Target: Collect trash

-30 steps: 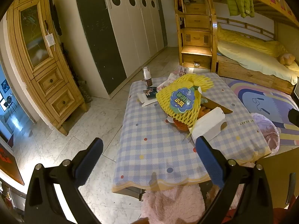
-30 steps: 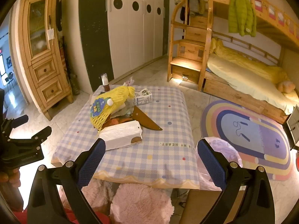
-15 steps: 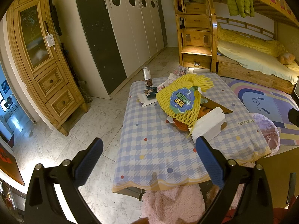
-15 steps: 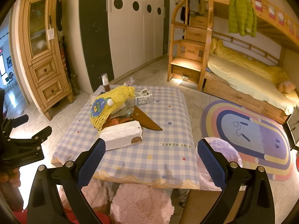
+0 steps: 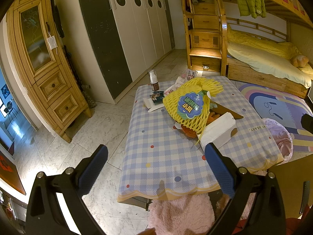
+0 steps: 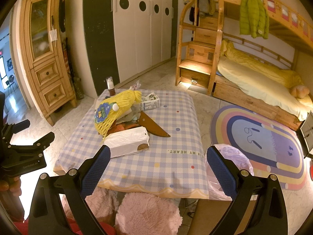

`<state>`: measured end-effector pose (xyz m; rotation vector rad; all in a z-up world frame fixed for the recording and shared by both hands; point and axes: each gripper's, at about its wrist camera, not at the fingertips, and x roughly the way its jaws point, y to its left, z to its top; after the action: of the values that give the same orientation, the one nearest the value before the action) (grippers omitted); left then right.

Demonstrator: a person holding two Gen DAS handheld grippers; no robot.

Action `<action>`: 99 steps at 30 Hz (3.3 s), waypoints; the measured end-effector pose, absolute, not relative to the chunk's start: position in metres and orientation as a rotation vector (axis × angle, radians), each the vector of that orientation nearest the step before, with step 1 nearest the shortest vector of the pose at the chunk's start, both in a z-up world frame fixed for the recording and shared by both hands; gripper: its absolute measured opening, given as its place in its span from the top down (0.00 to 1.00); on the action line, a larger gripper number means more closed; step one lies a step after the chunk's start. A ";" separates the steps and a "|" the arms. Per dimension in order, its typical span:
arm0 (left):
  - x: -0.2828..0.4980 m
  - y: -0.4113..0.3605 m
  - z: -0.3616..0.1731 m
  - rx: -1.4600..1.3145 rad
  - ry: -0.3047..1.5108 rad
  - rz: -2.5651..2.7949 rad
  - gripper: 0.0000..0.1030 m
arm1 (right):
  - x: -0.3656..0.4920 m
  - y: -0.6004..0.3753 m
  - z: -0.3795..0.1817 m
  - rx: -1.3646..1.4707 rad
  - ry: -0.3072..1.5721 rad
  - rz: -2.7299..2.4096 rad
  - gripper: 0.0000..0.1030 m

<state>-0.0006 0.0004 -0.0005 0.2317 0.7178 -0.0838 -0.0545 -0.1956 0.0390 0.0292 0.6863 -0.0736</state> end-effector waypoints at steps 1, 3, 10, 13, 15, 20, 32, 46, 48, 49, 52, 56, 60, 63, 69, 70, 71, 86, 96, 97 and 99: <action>0.000 0.000 0.000 0.233 0.718 -0.083 0.07 | -0.055 -0.196 0.039 0.029 0.687 -0.074 0.05; 0.000 0.000 0.000 0.234 0.718 -0.083 0.07 | -0.055 -0.196 0.039 0.030 0.687 -0.074 0.05; 0.000 0.000 0.000 0.234 0.717 -0.083 0.07 | -0.054 -0.195 0.039 0.029 0.687 -0.074 0.05; 0.000 0.001 0.000 0.232 0.717 -0.083 0.07 | -0.055 -0.196 0.039 0.029 0.687 -0.074 0.05; 0.000 0.000 0.000 0.234 0.719 -0.083 0.07 | -0.054 -0.196 0.039 0.029 0.687 -0.074 0.05; 0.000 0.000 0.000 0.233 0.719 -0.083 0.07 | -0.055 -0.195 0.039 0.029 0.688 -0.074 0.05; 0.000 0.000 0.000 0.234 0.719 -0.084 0.07 | -0.055 -0.195 0.038 0.029 0.688 -0.074 0.05; 0.000 0.000 0.000 0.233 0.720 -0.083 0.07 | -0.055 -0.195 0.038 0.029 0.689 -0.074 0.05; 0.000 0.000 0.000 0.232 0.721 -0.083 0.07 | -0.054 -0.196 0.037 0.028 0.689 -0.074 0.05; 0.000 0.000 0.000 0.232 0.721 -0.083 0.07 | -0.054 -0.196 0.037 0.028 0.689 -0.074 0.05; 0.001 0.000 -0.001 0.228 0.725 -0.084 0.07 | -0.053 -0.197 0.035 0.030 0.694 -0.075 0.05; 0.010 0.006 -0.013 0.193 0.756 -0.088 0.07 | -0.045 -0.189 0.023 0.017 0.708 -0.093 0.05; 0.019 0.020 -0.030 0.172 0.776 -0.083 0.07 | -0.029 -0.176 -0.001 -0.020 0.734 -0.078 0.05; 0.025 0.028 -0.039 0.143 0.791 -0.099 0.07 | -0.018 -0.165 -0.017 -0.063 0.748 -0.067 0.05; 0.038 0.042 -0.054 0.096 0.817 -0.102 0.07 | 0.011 -0.148 -0.047 -0.085 0.754 -0.033 0.05; 0.039 0.043 -0.055 0.099 0.811 -0.097 0.07 | 0.016 -0.145 -0.050 -0.070 0.738 0.013 0.05; 0.041 0.044 -0.057 0.108 0.799 -0.084 0.07 | 0.021 -0.142 -0.054 -0.060 0.726 0.043 0.05; 0.068 0.062 -0.088 0.117 0.760 -0.039 0.07 | 0.076 -0.076 -0.106 -0.211 0.790 -0.046 0.06; 0.072 0.067 -0.092 0.065 0.790 -0.060 0.07 | 0.084 -0.089 -0.111 -0.220 0.777 -0.146 0.43; 0.072 0.067 -0.092 0.063 0.792 -0.064 0.07 | 0.081 -0.094 -0.110 -0.209 0.782 -0.153 0.44; 0.071 0.064 -0.091 0.065 0.795 -0.078 0.07 | 0.074 -0.107 -0.106 -0.167 0.798 -0.145 0.51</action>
<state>0.0710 0.0638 -0.0911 0.0652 0.7948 -0.0782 0.0743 -0.1068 -0.1062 -0.1675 0.7983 -0.1454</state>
